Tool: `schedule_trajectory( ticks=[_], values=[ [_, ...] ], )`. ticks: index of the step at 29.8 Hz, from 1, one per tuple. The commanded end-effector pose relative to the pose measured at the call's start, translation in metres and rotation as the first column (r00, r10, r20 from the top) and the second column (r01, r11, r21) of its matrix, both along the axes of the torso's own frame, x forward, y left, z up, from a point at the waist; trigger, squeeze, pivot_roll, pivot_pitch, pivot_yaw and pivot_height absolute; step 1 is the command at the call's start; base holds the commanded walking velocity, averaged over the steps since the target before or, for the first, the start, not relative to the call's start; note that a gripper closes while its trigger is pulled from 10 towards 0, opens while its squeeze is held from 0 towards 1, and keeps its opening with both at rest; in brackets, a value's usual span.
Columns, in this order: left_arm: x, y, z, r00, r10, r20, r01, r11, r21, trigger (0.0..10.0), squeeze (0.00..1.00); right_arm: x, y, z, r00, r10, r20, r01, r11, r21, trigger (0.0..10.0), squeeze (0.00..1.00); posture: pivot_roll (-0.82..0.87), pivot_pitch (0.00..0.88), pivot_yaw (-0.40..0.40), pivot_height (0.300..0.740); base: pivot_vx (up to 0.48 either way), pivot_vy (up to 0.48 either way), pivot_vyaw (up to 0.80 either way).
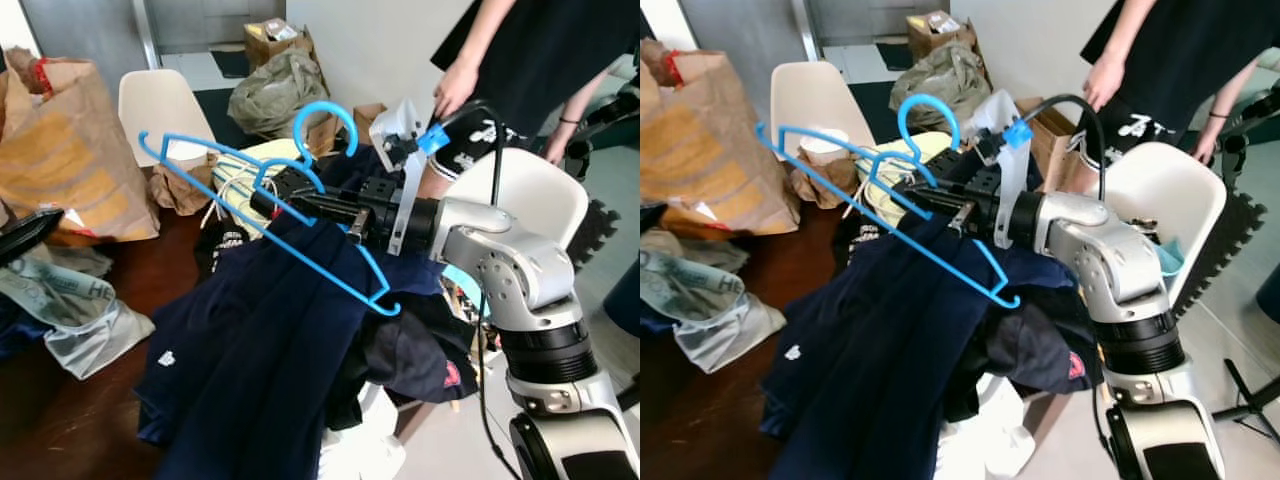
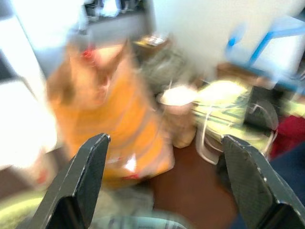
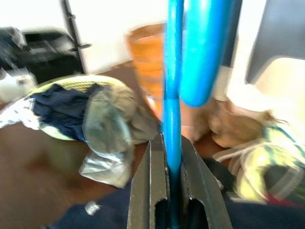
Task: Hang hanger
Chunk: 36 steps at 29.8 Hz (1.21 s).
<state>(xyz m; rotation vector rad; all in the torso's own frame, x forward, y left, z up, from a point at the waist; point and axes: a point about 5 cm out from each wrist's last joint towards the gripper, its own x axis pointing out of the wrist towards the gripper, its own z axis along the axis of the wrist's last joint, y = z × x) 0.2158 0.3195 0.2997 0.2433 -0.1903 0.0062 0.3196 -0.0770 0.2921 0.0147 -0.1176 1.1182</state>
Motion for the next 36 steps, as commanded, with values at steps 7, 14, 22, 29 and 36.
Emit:
schedule_trajectory(
  ticks=[7, 14, 22, 29, 36],
  values=[
    [0.018, -0.011, -0.035, 0.973, 0.230, 0.022, -0.227, 0.969, -0.098, 10.0, 0.00, -0.001, 0.014, 0.003, 1.000, -0.007, -0.024, 0.010, 0.989, 0.147, 10.0, 0.00, 0.05, 0.075, -0.044, 0.740, 0.000, 0.000, 0.79],
    [0.031, -0.022, -0.040, 0.965, 0.258, 0.037, -0.246, 0.949, -0.197, 10.0, 0.00, 0.009, 0.014, 0.002, 0.990, -0.123, -0.073, 0.135, 0.973, 0.186, 10.0, 0.00, 0.05, 0.079, -0.041, 0.740, 0.000, 0.209, 0.15],
    [0.038, -0.040, -0.042, 0.958, 0.279, 0.064, -0.260, 0.941, -0.215, 10.0, 0.00, 0.012, 0.016, 0.002, 0.982, -0.164, -0.096, 0.181, 0.962, 0.207, 10.0, 0.00, 0.05, 0.082, -0.042, 0.740, 0.000, 0.407, 0.00],
    [0.039, -0.041, -0.040, 0.954, 0.289, 0.076, -0.267, 0.939, -0.216, 10.0, 0.00, 0.013, 0.015, 0.002, 0.978, -0.178, -0.104, 0.197, 0.956, 0.215, 10.0, 0.00, 0.05, 0.082, -0.042, 0.740, 0.000, 0.373, 0.00],
    [0.042, -0.043, -0.035, 0.958, 0.271, 0.095, -0.245, 0.944, -0.221, 10.0, 0.00, 0.012, 0.015, 0.004, 0.977, -0.186, -0.104, 0.205, 0.954, 0.219, 10.0, 0.00, 0.05, 0.084, -0.039, 0.740, 0.000, 0.069, 0.00]
  ],
)
